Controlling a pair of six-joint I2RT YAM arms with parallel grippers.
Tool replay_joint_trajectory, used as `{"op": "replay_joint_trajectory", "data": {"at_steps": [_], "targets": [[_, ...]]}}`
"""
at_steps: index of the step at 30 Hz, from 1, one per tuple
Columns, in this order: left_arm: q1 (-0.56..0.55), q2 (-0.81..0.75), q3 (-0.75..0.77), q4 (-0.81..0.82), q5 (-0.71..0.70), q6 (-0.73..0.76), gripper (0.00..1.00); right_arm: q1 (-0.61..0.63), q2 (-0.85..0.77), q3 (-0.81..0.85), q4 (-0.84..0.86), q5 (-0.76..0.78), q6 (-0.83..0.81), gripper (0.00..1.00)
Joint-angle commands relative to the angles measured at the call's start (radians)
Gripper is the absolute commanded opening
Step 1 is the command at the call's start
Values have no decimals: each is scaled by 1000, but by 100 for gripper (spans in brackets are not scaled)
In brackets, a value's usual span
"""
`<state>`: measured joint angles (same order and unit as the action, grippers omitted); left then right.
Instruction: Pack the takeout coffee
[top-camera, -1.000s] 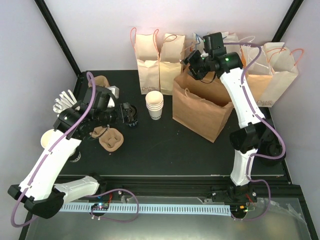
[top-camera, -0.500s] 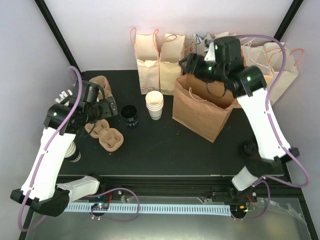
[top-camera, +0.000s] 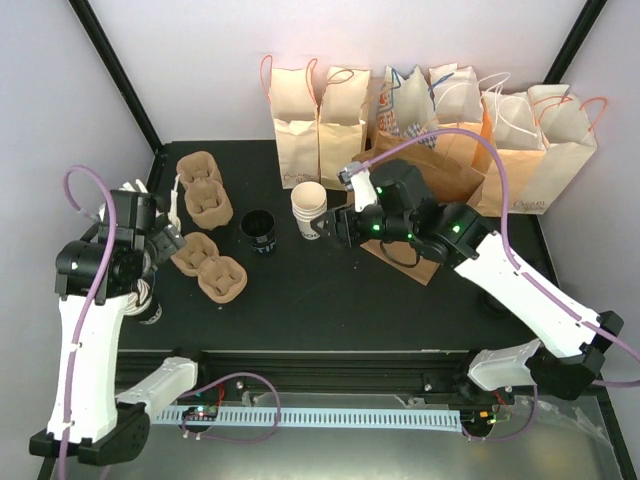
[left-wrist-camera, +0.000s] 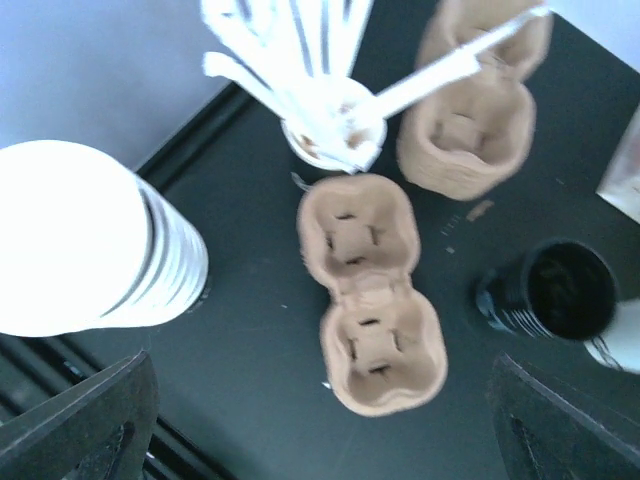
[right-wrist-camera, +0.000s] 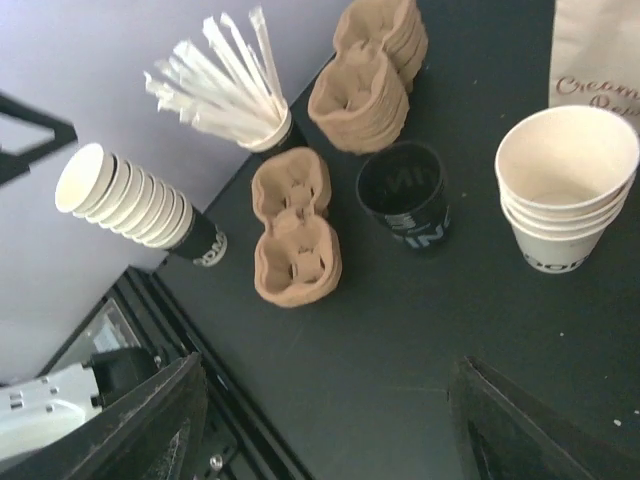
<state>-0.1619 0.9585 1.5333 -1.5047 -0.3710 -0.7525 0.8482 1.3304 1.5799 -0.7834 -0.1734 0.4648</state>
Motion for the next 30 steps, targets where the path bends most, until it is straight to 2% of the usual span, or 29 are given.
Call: {"op": "replay_joint_trajectory", "data": {"at_steps": [1, 6, 12, 18, 21, 30], "targets": [[138, 24, 27, -29, -64, 3, 92, 28, -32, -25, 15, 10, -42, 68], [347, 82, 54, -48, -82, 24, 90, 52, -48, -27, -43, 9, -70, 68], [521, 110, 8, -4, -37, 60, 83, 66, -53, -44, -85, -6, -74, 68], [533, 133, -138, 134, 108, 57, 65, 81, -54, -39, -80, -6, -71, 68], [534, 114, -164, 188, 122, 53, 57, 83, -56, -31, -80, 1, -66, 68], [535, 165, -169, 203, 86, 49, 55, 83, -66, -39, -83, 12, -55, 68]]}}
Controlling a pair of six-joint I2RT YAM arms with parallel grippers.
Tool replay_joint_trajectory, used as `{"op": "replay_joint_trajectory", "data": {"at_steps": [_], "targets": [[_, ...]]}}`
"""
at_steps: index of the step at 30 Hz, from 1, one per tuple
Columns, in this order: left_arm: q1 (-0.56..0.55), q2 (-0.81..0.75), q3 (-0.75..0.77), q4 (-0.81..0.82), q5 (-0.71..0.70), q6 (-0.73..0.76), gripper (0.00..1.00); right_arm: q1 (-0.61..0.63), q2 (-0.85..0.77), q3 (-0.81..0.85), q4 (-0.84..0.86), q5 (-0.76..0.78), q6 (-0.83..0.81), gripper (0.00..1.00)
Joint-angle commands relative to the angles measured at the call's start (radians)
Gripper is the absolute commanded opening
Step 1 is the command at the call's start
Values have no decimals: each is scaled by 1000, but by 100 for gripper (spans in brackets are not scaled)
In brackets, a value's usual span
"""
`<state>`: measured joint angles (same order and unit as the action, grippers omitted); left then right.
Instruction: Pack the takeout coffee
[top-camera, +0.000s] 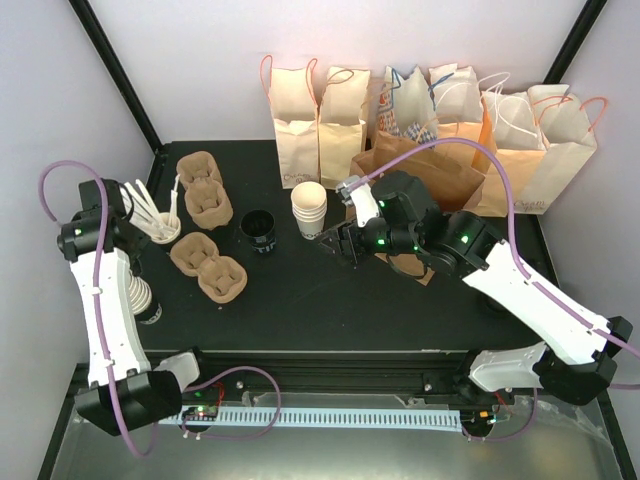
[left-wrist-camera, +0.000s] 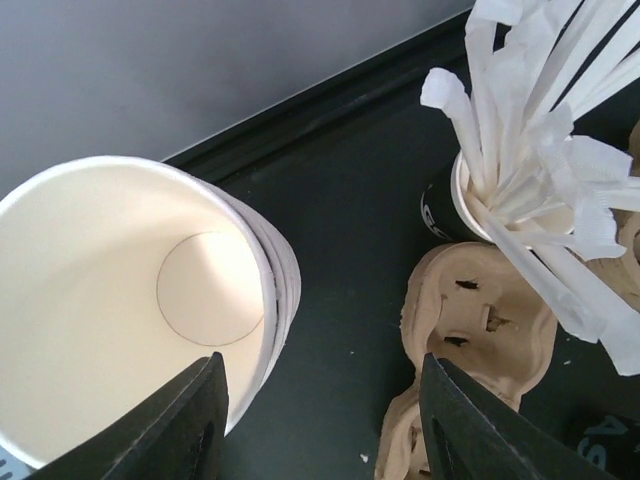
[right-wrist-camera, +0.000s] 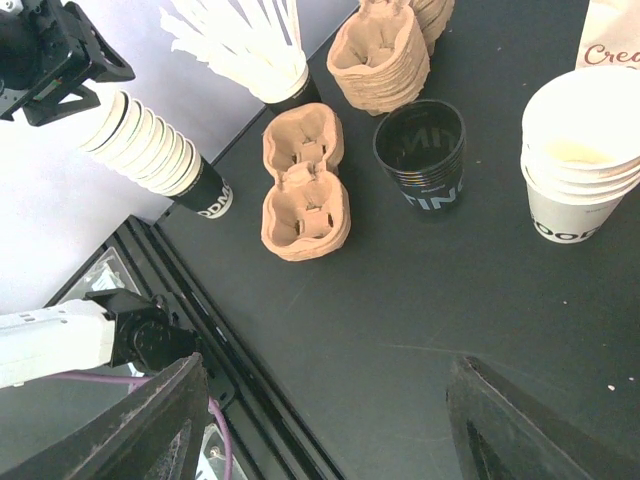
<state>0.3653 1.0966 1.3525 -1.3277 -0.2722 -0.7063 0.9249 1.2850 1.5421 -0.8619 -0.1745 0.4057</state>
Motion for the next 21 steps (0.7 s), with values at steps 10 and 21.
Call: {"op": "replay_joint_trajectory", "data": {"at_steps": [10, 21], "targets": [[51, 54, -14, 42, -30, -8, 43, 7, -16, 15, -23, 28, -11, 68], [63, 76, 38, -31, -53, -22, 7, 6, -1, 27, -37, 38, -24, 68]]}}
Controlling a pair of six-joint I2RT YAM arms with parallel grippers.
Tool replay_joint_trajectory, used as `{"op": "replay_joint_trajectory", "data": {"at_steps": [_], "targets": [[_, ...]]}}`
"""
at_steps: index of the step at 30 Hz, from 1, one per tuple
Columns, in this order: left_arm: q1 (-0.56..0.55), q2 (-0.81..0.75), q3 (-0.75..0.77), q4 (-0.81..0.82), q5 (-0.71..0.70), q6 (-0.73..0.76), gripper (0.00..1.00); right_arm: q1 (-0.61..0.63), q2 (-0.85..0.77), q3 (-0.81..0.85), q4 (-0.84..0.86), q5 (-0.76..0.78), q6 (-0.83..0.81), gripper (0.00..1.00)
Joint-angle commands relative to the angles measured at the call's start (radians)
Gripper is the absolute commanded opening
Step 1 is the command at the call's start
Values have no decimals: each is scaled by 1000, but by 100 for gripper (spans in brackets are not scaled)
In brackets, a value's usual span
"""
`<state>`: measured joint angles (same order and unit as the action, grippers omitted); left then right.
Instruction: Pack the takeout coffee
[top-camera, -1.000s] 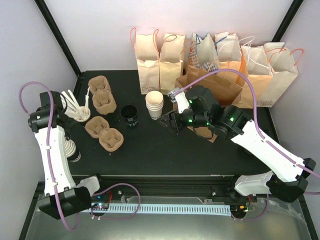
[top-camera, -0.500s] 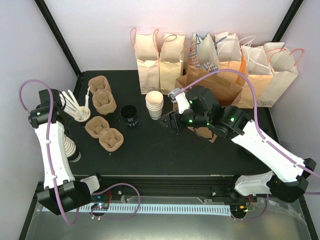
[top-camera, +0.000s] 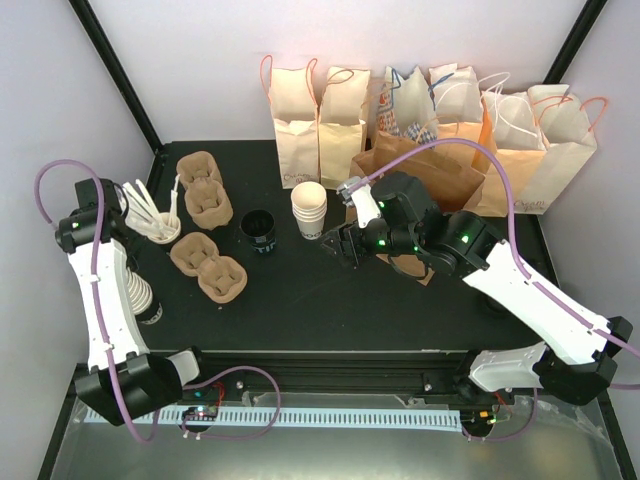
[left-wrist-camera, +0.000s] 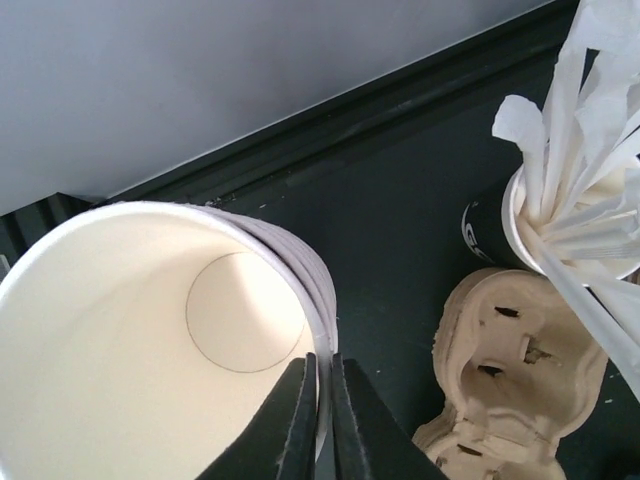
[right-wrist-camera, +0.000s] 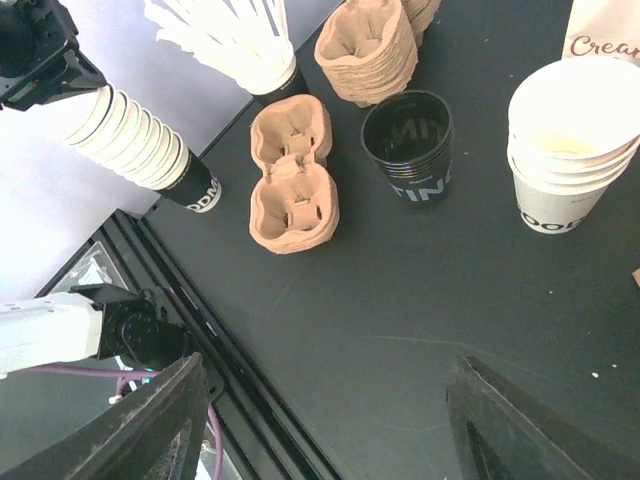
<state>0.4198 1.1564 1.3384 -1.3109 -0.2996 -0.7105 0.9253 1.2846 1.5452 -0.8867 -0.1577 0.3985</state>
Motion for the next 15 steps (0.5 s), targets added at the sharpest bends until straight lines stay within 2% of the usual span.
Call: {"op": "replay_joint_trajectory", "data": {"at_steps": [1, 3, 15], "targets": [[8, 20, 64, -71, -24, -32, 5, 6, 0, 22, -13, 22, -16, 68], [9, 25, 78, -103, -24, -53, 2, 6, -1, 21, -16, 24, -19, 68], [8, 27, 226, -186, -20, -78, 1, 6, -18, 2, -20, 29, -35, 68]]}}
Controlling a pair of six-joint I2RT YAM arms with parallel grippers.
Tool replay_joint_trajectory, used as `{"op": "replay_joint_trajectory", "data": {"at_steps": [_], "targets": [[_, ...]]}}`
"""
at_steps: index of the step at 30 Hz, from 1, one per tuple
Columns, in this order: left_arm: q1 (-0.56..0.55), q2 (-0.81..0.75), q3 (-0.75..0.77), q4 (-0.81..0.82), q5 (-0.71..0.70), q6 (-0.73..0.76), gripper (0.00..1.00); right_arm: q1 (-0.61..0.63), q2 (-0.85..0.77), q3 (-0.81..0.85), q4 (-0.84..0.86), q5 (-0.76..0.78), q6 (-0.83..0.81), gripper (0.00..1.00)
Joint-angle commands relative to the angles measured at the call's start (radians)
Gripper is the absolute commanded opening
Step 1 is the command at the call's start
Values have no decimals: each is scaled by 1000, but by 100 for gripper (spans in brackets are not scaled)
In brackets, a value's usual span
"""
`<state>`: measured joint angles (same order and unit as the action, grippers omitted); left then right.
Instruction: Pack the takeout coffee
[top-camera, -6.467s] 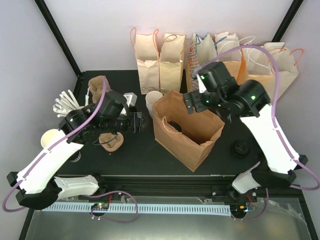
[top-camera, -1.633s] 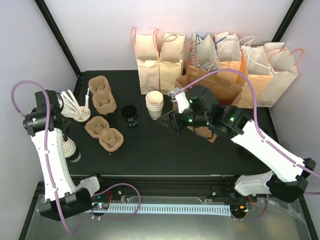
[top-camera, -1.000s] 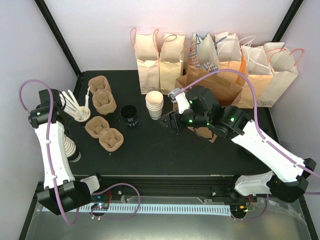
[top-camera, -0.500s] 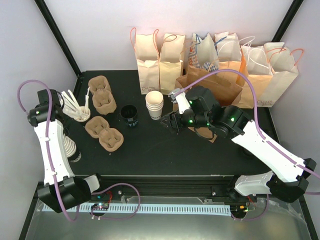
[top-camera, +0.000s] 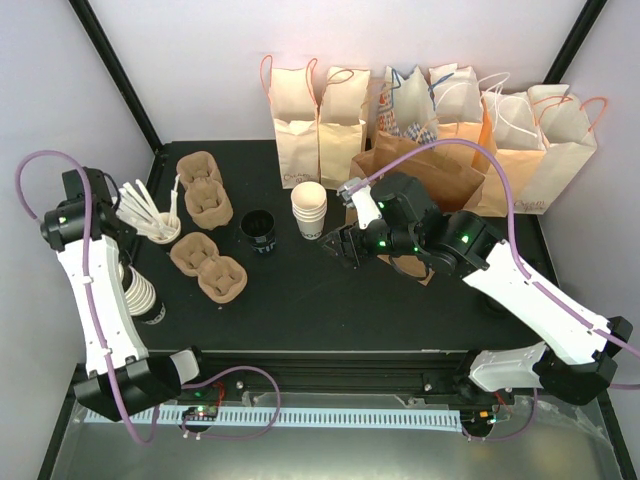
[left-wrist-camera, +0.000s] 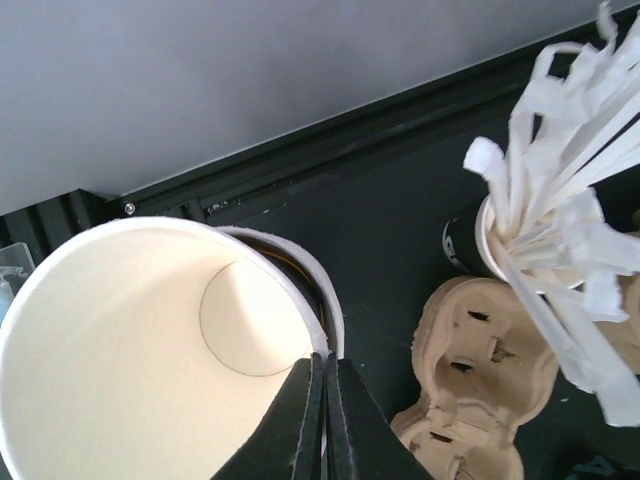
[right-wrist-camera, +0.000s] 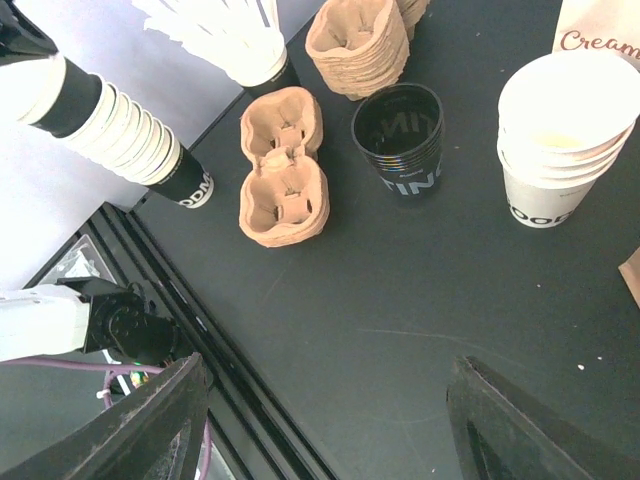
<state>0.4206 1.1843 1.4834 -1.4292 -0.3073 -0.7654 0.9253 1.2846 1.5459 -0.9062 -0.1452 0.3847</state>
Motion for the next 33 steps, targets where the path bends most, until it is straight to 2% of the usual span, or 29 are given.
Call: {"op": "replay_joint_trajectory", "data": {"at_steps": [1, 8, 13, 15, 19, 23, 25, 28, 30, 33], "targets": [[7, 3, 104, -85, -21, -31, 2, 6, -19, 0, 0, 18, -22, 68], [7, -17, 223, -122, 40, -31, 2, 6, -22, -7, 6, 16, -31, 68], [7, -62, 406, -118, 56, -39, 2, 4, -23, -11, 6, 13, -34, 68], [8, -95, 457, -84, 87, -28, 2, 5, -25, -15, 5, 12, -33, 68], [7, -208, 453, 28, 131, -43, 1, 5, -28, -19, -4, 20, -40, 68], [7, -328, 355, 158, 249, -67, 2, 4, -32, -8, -18, 74, -55, 68], [7, -391, 255, 257, 379, -80, 2, 4, -31, 2, -32, 119, -58, 68], [7, -465, 66, 420, 655, -105, 2, 4, -36, 8, -49, 193, -60, 69], [5, -492, -33, 446, 797, -107, 2, 4, -50, -5, -42, 202, -65, 70], [4, -540, -113, 420, 863, -35, 2, 4, -85, -48, -13, 201, -55, 71]]}}
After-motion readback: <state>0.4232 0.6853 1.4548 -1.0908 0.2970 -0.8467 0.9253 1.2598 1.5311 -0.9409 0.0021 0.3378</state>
